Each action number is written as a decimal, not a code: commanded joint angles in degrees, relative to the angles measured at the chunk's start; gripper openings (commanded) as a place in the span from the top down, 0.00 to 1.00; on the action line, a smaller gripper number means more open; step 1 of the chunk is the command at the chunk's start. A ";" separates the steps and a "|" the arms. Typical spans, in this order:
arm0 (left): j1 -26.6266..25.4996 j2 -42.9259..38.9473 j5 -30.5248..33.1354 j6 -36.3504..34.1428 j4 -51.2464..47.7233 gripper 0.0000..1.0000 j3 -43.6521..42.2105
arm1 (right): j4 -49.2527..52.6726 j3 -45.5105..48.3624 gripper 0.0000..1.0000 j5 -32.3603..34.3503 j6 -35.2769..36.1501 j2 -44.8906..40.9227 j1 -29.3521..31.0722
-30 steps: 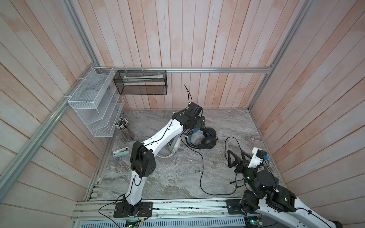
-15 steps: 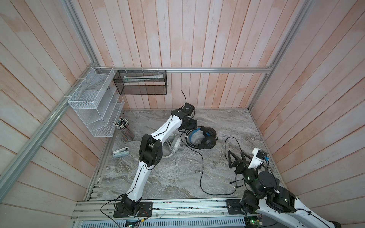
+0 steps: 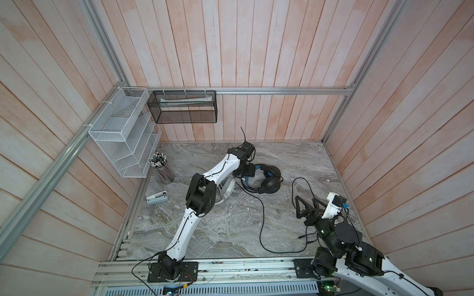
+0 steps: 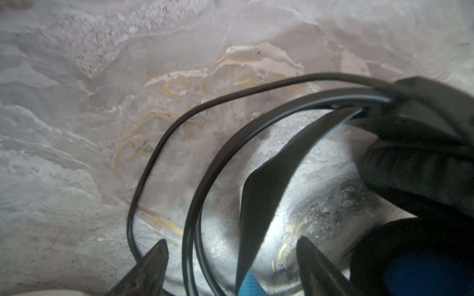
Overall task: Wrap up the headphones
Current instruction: 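Release the white headset and grasp the black headset band with the left gripper, then lift the black headset high off the table with the left gripper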
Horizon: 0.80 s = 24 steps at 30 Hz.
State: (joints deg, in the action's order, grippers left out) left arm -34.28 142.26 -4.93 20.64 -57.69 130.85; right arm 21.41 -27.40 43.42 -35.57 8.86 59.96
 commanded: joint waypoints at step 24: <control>-0.79 4.42 -1.22 3.64 -3.10 0.44 2.52 | -0.70 0.85 0.00 -0.35 0.24 -1.00 0.07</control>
State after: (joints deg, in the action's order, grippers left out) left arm -34.59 145.29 -6.00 23.40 -60.25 132.18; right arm 21.23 -27.24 43.40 -35.57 8.51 59.96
